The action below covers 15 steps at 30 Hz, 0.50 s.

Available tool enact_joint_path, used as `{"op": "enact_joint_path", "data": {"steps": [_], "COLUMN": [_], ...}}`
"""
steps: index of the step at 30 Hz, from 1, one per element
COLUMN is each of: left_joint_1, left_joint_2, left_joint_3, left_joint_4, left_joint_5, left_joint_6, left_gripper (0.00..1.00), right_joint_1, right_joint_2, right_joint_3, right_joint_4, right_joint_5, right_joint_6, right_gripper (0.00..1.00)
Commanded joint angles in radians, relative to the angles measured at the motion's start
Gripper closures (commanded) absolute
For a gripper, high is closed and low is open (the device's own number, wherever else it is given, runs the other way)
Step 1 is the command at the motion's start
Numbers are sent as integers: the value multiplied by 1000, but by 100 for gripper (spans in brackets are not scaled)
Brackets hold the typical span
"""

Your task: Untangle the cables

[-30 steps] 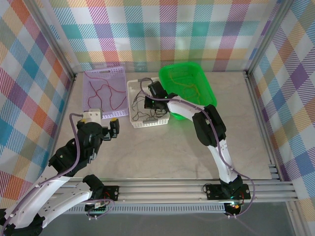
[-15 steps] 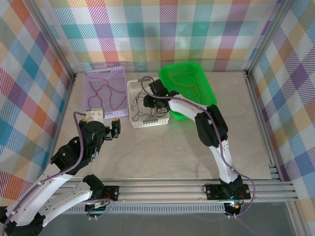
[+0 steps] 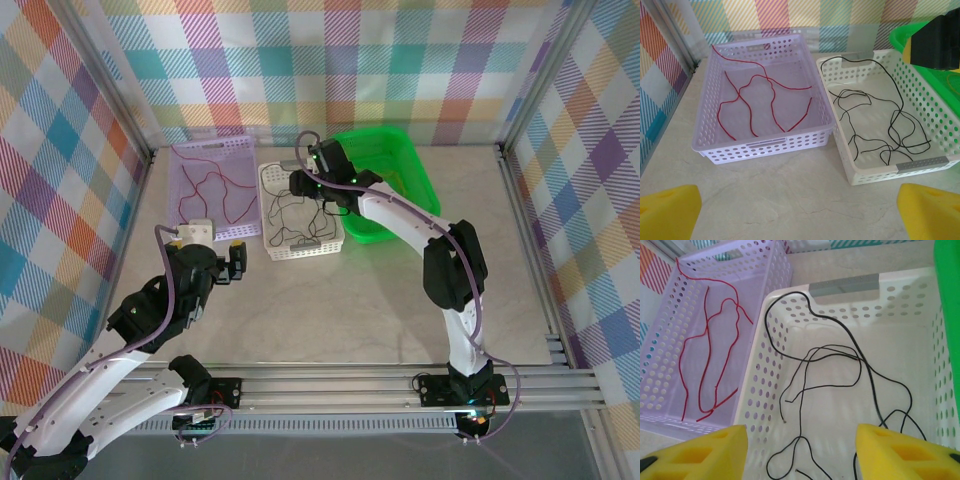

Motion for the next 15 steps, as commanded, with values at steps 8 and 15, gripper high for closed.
{"op": "enact_joint_path", "data": {"steps": [8, 15], "left_joint_1": [12, 11], "left_joint_2": [11, 6], "left_joint_3": [-2, -14], "left_joint_4": [-8, 6], "left_joint_5": [5, -17], "left_joint_6": [24, 18], "left_gripper": [0, 0], "right_joint_1": [-5, -13], "right_joint_2": [-101, -310], "right_joint_3": [-67, -278], "right_joint_4": [70, 225], "right_joint_5": [-74, -50], "right_joint_6": [-59, -132], "right_gripper": [35, 0]}}
